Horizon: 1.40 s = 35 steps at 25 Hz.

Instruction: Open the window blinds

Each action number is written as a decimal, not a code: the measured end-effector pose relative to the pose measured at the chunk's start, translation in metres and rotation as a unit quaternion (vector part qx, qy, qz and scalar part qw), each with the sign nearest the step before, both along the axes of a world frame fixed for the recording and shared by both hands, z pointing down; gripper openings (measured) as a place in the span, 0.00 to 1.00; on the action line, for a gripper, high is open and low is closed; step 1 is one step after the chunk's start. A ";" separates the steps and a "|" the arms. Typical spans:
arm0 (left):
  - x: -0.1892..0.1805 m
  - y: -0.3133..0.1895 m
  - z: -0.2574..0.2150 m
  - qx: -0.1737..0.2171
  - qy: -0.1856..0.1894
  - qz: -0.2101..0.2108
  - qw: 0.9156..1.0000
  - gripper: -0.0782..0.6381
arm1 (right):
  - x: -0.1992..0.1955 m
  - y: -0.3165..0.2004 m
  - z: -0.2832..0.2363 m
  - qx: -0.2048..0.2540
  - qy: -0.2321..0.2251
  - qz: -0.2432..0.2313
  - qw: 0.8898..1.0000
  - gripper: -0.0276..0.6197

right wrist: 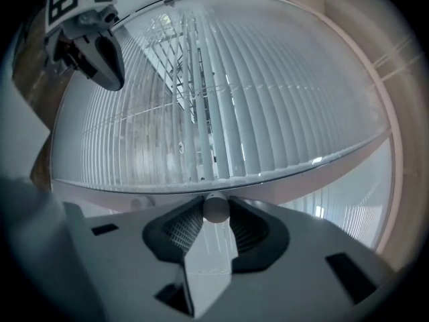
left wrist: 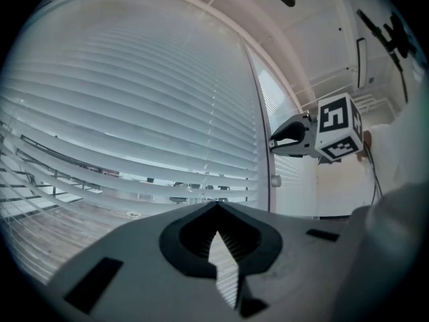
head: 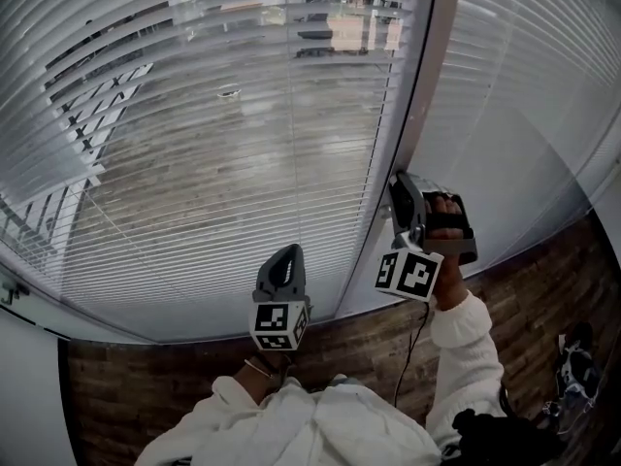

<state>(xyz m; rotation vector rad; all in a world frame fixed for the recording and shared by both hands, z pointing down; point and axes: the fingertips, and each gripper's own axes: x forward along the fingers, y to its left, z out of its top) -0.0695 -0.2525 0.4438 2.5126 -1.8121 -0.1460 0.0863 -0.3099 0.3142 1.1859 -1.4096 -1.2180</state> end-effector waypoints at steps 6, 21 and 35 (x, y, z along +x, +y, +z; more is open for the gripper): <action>0.003 -0.003 0.000 0.002 -0.002 -0.007 1.000 0.11 | 0.000 0.000 0.002 0.019 0.073 -0.007 0.997 0.24; 0.014 -0.002 -0.002 0.002 -0.003 -0.033 0.999 0.10 | 0.004 0.001 0.010 0.066 0.237 -0.023 0.969 0.24; 0.006 0.003 -0.001 0.000 -0.001 -0.038 0.999 0.10 | 0.010 0.004 -0.001 0.066 -0.042 -0.046 0.996 0.25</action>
